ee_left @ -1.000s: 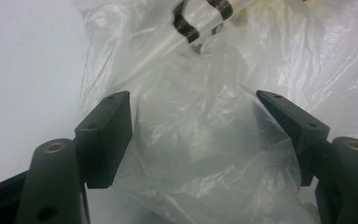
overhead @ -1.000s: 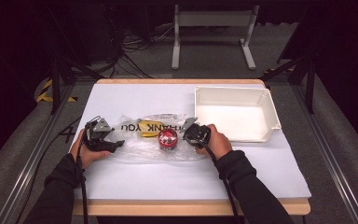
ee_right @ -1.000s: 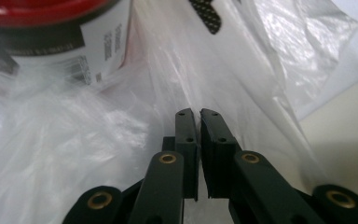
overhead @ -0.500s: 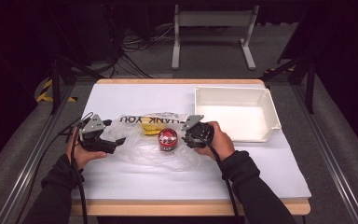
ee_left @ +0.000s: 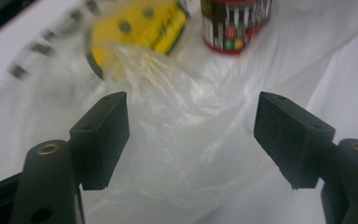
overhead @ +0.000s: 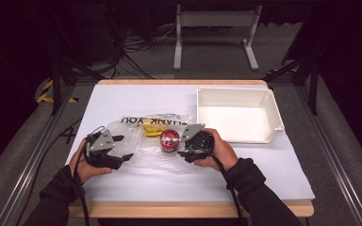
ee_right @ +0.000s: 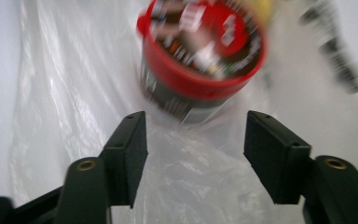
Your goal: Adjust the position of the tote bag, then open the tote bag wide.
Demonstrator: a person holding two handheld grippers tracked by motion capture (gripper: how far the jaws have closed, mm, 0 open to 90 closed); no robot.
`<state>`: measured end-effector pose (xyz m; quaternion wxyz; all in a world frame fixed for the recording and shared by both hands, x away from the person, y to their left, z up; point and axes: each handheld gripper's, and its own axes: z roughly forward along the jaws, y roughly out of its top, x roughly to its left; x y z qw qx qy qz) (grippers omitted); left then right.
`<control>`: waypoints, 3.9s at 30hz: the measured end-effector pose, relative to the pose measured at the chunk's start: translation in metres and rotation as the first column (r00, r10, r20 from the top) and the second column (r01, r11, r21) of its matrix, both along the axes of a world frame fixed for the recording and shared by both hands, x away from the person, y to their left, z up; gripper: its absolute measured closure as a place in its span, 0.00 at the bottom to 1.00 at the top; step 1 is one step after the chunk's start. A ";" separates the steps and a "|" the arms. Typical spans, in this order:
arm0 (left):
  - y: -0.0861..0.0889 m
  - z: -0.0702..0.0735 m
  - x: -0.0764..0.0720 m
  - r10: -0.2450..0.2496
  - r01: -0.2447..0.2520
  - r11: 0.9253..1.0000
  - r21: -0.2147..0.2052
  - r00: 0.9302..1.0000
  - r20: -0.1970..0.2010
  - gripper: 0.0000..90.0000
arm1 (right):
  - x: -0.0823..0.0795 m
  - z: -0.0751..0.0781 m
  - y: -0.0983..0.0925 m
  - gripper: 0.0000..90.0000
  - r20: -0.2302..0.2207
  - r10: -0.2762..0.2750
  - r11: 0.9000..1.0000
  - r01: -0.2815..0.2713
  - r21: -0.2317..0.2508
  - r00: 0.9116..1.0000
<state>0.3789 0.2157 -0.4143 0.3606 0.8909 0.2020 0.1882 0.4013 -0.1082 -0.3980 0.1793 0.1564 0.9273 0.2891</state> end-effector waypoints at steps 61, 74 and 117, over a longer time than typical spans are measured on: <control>0.047 -0.041 -0.038 0.158 -0.164 0.974 -0.153 0.986 -0.049 0.07 | 0.034 0.004 0.034 0.22 -0.103 -0.004 0.995 0.014 0.095 0.995; 0.048 -0.041 -0.036 0.172 -0.177 0.967 -0.186 0.984 -0.041 0.07 | 0.032 0.007 0.035 0.25 -0.099 -0.002 0.997 0.009 0.074 0.995; 0.050 -0.042 -0.034 0.138 -0.147 0.969 -0.199 0.989 -0.060 0.08 | 0.022 0.042 0.036 0.25 -0.149 0.017 0.989 -0.038 -0.142 0.989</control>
